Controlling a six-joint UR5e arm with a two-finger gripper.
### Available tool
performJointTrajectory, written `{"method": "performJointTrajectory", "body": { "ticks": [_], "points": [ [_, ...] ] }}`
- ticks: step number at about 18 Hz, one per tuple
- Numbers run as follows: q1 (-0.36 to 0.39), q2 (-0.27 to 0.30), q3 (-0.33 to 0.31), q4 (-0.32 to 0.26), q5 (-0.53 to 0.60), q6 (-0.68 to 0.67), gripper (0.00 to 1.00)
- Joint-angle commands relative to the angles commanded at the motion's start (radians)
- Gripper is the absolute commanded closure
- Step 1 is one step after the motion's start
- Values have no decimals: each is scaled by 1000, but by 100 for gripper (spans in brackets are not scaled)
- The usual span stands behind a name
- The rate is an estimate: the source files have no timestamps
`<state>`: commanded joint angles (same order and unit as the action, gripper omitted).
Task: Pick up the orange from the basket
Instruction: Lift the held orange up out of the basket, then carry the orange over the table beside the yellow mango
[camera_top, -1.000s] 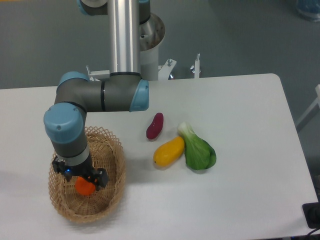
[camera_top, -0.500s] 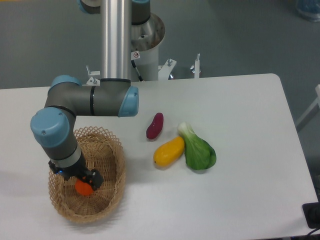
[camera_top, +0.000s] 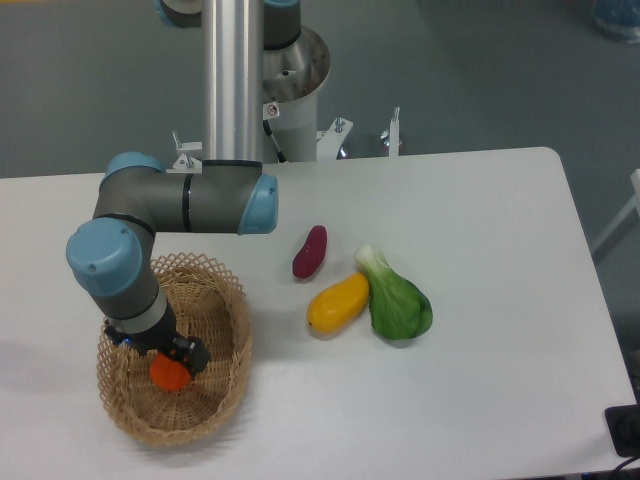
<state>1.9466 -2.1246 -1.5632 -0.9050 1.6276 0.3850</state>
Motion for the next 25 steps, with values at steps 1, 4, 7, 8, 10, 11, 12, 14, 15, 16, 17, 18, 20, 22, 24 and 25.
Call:
{"method": "performJointTrajectory", "body": {
  "ticks": [1,4,7,8,10,11,12,14,15,16,17,18,20,22,24,25],
  "points": [
    [0,-2,3,0,0,0,30],
    [0,-3,3,2,0,0,34],
    [0,-3,3,2,-2,2,42],
    [0,-2,3,2,-2,2,44],
    [2,0,5,2,-2,3,46],
    [2,0,3,2,-2,3,48],
    [2,0,6,2,-2,3,48],
    [3,3,8,2,-2,26,48],
    [5,8,5,2,-2,38,48],
    [9,20,6,-3,-2,49,48],
    [15,32,8,-2,-2,60,48],
    [29,52,5,-5,-2,80,47],
    [76,121,5,-20,-15,170,47],
    [98,147,8,-23,-32,181,47],
    [115,169,9,-47,-35,231,47],
    [127,182,9,-66,-37,268,47]
  ]
}}
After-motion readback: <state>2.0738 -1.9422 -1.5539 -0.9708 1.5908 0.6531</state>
